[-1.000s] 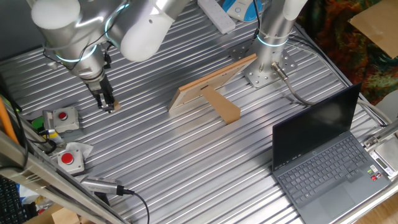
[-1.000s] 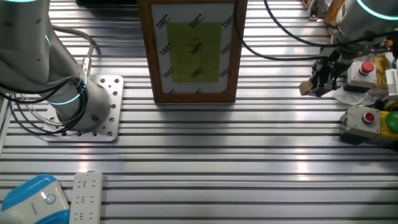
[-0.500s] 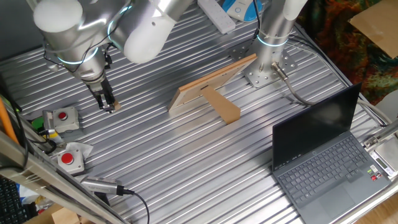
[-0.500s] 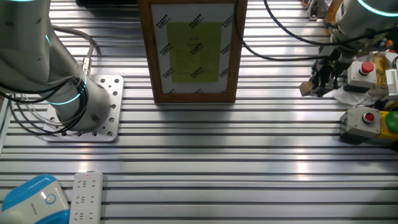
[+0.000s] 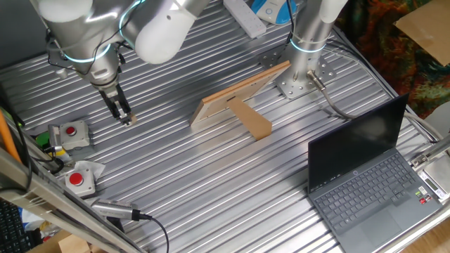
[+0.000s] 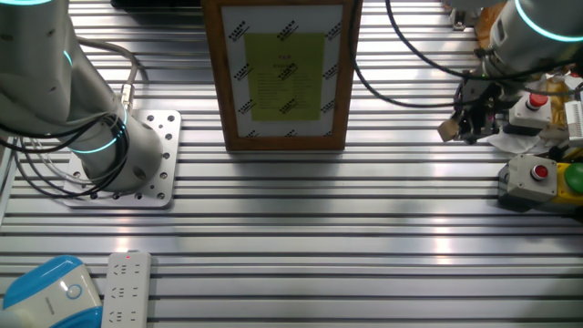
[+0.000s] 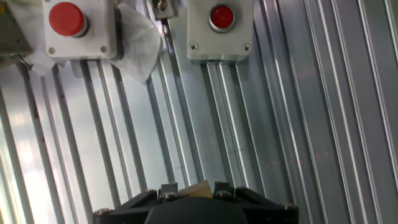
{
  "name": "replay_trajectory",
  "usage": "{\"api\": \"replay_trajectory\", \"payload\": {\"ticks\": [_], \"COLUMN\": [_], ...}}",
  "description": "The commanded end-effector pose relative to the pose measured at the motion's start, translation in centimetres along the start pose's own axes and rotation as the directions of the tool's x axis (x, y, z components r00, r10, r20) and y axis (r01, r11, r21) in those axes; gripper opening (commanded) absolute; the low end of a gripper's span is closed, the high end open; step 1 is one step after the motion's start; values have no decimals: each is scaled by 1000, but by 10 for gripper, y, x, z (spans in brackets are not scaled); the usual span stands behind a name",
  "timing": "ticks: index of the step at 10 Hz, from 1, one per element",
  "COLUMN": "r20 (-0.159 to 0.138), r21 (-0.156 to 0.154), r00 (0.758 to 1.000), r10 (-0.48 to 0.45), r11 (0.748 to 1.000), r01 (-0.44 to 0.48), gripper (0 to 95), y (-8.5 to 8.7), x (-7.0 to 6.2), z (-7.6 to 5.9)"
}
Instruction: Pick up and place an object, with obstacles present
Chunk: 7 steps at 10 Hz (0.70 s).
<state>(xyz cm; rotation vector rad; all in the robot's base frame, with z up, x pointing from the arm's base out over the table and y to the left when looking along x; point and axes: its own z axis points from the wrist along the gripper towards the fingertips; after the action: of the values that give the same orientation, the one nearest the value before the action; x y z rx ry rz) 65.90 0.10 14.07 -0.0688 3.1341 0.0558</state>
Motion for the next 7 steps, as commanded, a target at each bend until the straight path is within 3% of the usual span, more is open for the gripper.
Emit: {"api": "replay_trajectory", "payload": {"ticks": [1, 4, 7], "r20": [-9, -8, -6], "r21": [-1, 17, 10], "r00": [999, 999, 999], "r10": [-40, -51, -49], "r11": [999, 999, 999], "r01": [40, 51, 49], "gripper": [0, 0, 0], "y": [1, 1, 1], "x": [0, 0, 0], "z": [0, 0, 0]}}
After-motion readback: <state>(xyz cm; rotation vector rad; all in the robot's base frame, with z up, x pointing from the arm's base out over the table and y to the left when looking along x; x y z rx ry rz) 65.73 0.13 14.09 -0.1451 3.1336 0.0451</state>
